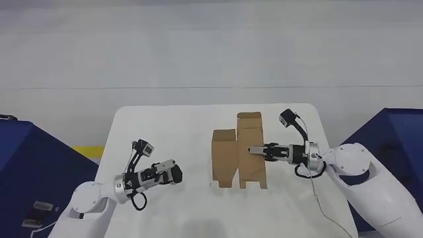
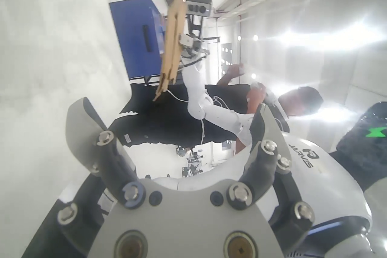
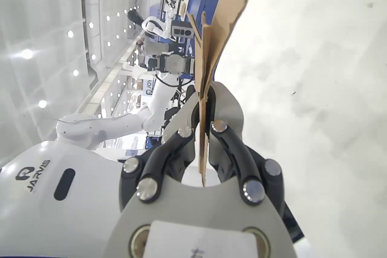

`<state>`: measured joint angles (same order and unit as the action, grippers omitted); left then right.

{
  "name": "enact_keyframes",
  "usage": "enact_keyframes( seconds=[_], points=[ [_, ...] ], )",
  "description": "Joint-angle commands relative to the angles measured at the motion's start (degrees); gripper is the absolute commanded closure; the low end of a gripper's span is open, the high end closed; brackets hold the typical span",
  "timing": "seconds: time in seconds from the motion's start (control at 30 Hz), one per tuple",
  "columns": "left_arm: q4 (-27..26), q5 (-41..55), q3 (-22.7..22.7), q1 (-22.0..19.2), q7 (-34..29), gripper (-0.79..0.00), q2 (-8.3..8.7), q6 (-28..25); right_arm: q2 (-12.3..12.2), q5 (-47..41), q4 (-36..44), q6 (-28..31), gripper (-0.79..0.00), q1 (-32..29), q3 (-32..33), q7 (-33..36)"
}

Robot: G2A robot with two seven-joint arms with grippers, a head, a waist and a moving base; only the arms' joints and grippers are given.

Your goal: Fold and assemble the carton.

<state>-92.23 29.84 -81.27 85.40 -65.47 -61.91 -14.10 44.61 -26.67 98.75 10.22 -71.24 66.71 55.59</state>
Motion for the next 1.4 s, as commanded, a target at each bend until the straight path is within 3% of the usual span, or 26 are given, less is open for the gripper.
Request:
enact_keyframes(
  seconds=[0.0,0.2,0.23,0.3,0.43,0.5,0.67,0.7,0.77,0.8,0.93,0.97,1.0,1.03,1.07,1.37],
  points=[
    [-0.3,0.6,1.1,-0.2,-0.5,-0.785,-0.09,0.4,0.0,-3.3,0.6,-0.6,0.000,-0.1,0.5,2.4],
    [-1.0,0.4,5.5,-2.8,-0.5,-0.785,-0.63,-0.4,0.4,-5.7,1.8,-1.5,0.000,-0.2,-0.2,4.3],
    [-1.0,0.6,6.0,-3.1,-0.5,-0.751,-0.73,-1.6,0.5,-5.7,1.9,-1.8,0.000,-0.3,-0.6,4.2],
    [-1.0,0.6,6.8,-3.5,-0.5,-0.585,-0.86,-3.2,0.8,-6.2,2.3,-2.0,0.000,-0.1,-1.4,4.3],
    [-1.1,0.5,8.2,-4.0,-1.9,-0.539,-0.92,-3.7,1.3,-5.0,2.4,-1.9,0.000,0.3,-2.9,3.5],
    [-0.9,0.6,8.5,-4.0,-2.3,-0.419,-0.90,-4.1,1.6,-4.6,2.4,-2.0,0.000,0.7,-3.5,3.0],
    [-0.9,1.9,9.3,-4.2,-4.4,-0.357,-0.89,-5.9,2.2,-3.5,2.3,-2.6,0.000,1.4,-4.9,2.1],
    [-0.8,2.1,9.3,-4.2,-4.7,-0.302,-0.86,-6.2,2.4,-3.4,2.2,-2.7,0.000,1.5,-5.2,1.9],
    [-0.9,1.7,9.5,-4.5,-5.9,-0.062,-0.80,-7.3,2.6,-2.8,1.8,-3.1,0.000,1.9,-5.8,1.7],
    [-0.7,1.9,9.5,-4.5,-6.0,0.000,-0.78,-7.5,2.7,-2.7,1.6,-3.2,0.000,2.1,-6.1,1.6],
    [-0.7,2.4,9.5,-4.6,-6.7,0.000,-0.68,-8.1,3.2,-3.5,0.6,-3.8,0.000,3.0,-7.3,4.4],
    [-0.7,2.6,9.5,-4.5,-6.9,0.000,-0.64,-8.4,3.3,-3.5,-0.2,-4.2,-0.222,3.3,-7.6,4.8],
    [-0.8,2.8,9.4,-4.5,-7.3,0.000,-0.60,-8.8,3.4,-3.3,-1.1,-4.5,-0.329,3.8,-7.7,4.4],
    [-0.7,3.1,9.4,-4.5,-7.6,0.000,-0.56,-9.0,3.6,-3.3,-1.8,-4.6,-0.619,4.1,-8.0,3.9],
    [-0.7,3.3,9.3,-4.4,-7.8,0.000,-0.52,-9.0,3.8,-3.5,-2.4,-4.8,-0.785,4.5,-8.4,4.0],
    [-0.4,5.0,9.4,-4.4,-10.7,0.000,-0.17,-8.6,5.2,-14.7,-12.1,-8.3,-0.785,8.5,-7.9,6.5]
  ],
)
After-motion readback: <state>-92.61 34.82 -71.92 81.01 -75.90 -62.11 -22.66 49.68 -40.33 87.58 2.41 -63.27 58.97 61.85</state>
